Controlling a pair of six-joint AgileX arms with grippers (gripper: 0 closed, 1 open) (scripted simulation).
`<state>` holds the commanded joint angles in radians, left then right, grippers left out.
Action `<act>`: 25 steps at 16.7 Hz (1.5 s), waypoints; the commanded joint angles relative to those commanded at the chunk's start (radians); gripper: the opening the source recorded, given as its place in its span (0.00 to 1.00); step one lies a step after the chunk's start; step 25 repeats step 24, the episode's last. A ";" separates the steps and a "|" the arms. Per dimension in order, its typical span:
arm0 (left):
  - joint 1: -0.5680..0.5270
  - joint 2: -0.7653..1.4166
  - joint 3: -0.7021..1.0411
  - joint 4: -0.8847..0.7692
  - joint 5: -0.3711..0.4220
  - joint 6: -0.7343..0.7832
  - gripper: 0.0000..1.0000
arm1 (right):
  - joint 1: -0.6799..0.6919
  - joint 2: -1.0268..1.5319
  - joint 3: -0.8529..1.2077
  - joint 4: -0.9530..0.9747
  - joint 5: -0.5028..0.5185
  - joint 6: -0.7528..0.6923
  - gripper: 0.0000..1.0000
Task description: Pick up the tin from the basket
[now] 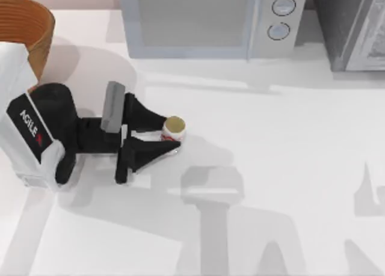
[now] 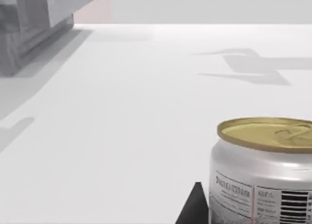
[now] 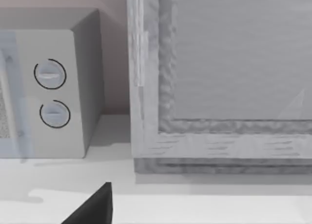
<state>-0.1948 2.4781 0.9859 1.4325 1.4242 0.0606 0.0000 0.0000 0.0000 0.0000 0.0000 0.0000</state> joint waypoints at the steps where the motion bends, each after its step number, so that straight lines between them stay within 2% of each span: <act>1: 0.000 0.000 0.000 0.000 0.000 0.000 0.00 | 0.000 0.000 0.000 0.000 0.000 0.000 1.00; 5: 0.000 0.000 0.000 0.000 0.000 0.000 0.00 | 0.000 0.000 0.000 0.000 0.000 0.000 1.00; 18: 0.000 0.000 0.000 0.000 0.000 0.000 0.98 | 0.000 0.000 0.000 0.000 0.000 0.000 1.00; 25: 0.000 0.000 0.000 0.000 0.000 0.000 1.00 | 0.000 0.000 0.000 0.000 0.000 0.000 1.00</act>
